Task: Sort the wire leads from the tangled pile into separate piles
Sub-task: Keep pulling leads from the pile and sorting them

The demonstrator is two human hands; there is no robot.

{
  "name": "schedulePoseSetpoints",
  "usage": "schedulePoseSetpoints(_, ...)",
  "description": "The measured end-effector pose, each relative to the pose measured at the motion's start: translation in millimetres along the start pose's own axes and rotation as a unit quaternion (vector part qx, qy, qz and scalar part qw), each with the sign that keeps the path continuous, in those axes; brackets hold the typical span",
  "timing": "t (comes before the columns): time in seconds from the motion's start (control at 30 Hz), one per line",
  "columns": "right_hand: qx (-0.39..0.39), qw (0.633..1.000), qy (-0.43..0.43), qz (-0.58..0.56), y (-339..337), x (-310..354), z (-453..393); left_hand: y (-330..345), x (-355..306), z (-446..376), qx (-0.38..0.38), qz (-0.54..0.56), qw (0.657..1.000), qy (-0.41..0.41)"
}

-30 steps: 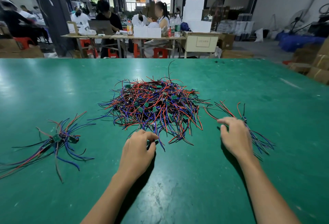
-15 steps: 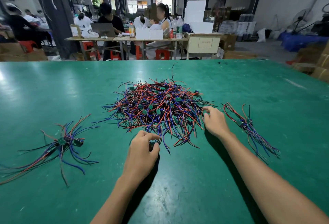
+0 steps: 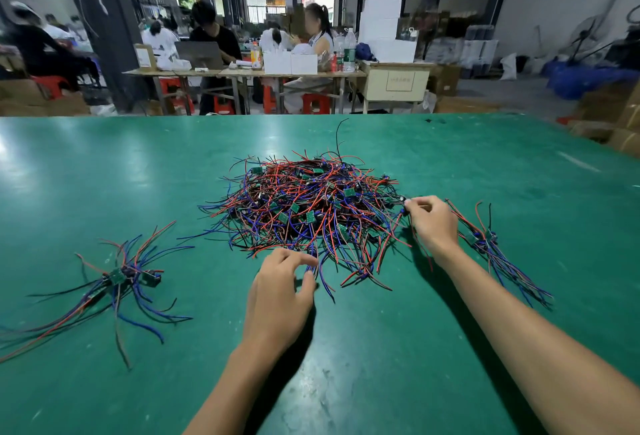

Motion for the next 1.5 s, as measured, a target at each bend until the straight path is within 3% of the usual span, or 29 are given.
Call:
schedulePoseSetpoints(0.1,-0.023,0.983,-0.008,-0.183,-16.3,13.4,25.8,-0.6,-5.3,1.2,-0.012,0.001,1.0,0.01)
schedulePoseSetpoints(0.17,0.004,0.966,-0.008,-0.257,-27.5,24.6,45.7,-1.1,-10.9,1.6,-0.015,0.017,1.0,0.021)
schedulePoseSetpoints(0.3,0.197,0.891,0.073,-0.402,-36.0,35.7,86.7,-1.0,-25.2,5.1,-0.021,0.119,0.992,0.032)
schedulePoseSetpoints(0.4,0.303,0.842,0.128,-0.427,-27.3,35.5,111.9,-1.3,-35.9,7.2,-0.021,0.207,0.978,0.017)
schedulePoseSetpoints(0.63,0.378,0.877,0.055,-0.291,0.2,28.8,138.2,-7.1,-35.7,4.7,0.029,0.362,0.929,-0.07)
schedulePoseSetpoints(0.8,0.401,0.857,-0.002,-0.323,3.9,24.7,147.4,-8.9,-29.5,4.3,0.085,0.413,0.897,-0.134)
schedulePoseSetpoints(0.87,0.398,0.864,-0.011,-0.309,6.5,26.8,153.8,-10.0,-28.9,3.8,0.102,0.427,0.887,-0.147)
schedulePoseSetpoints(0.93,0.356,0.894,-0.036,-0.271,7.2,28.9,154.9,-16.4,-26.7,0.1,0.098,0.453,0.87,-0.167)
schedulePoseSetpoints(1.03,0.181,0.956,-0.115,-0.202,3.4,23.4,136.3,-43.7,-7.8,-17.1,0.022,0.577,0.788,-0.212)
schedulePoseSetpoints(1.13,-0.034,0.98,-0.171,-0.092,-4.0,7.8,96.1,-81.1,31.3,-28.2,-0.108,0.745,0.615,-0.234)
schedulePoseSetpoints(1.2,-0.024,0.986,-0.165,0.024,-5.8,-8.3,63.0,-97.2,55.3,-26.6,-0.168,0.841,0.464,-0.223)
schedulePoseSetpoints(1.23,0.011,0.984,-0.142,0.103,-5.7,-17.4,47.7,-101.1,65.2,-26.0,-0.192,0.867,0.407,-0.216)
schedulePoseSetpoints(1.27,0.049,0.977,-0.115,0.173,-5.2,-25.9,35.8,-102.8,72.6,-25.7,-0.211,0.877,0.375,-0.216)
schedulePoseSetpoints(1.3,0.075,0.969,-0.098,0.216,-4.8,-33.3,27.7,-102.9,78.6,-25.6,-0.224,0.873,0.373,-0.223)
schedulePoseSetpoints(1.37,0.086,0.968,-0.093,0.216,-3.2,-41.4,22.0,-97.2,83.3,-27.3,-0.219,0.844,0.421,-0.25)
schedulePoseSetpoints(1.5,0.018,0.974,-0.138,0.177,-10.2,-46.3,30.2,-84.2,74.4,-31.9,-0.156,0.827,0.482,-0.243)
Point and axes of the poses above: each hand's wrist, its own z-axis away from the middle knuckle, its own y-axis out of the palm, x = y × z, the point moved 1 cm from there along -z, towards the middle knuckle
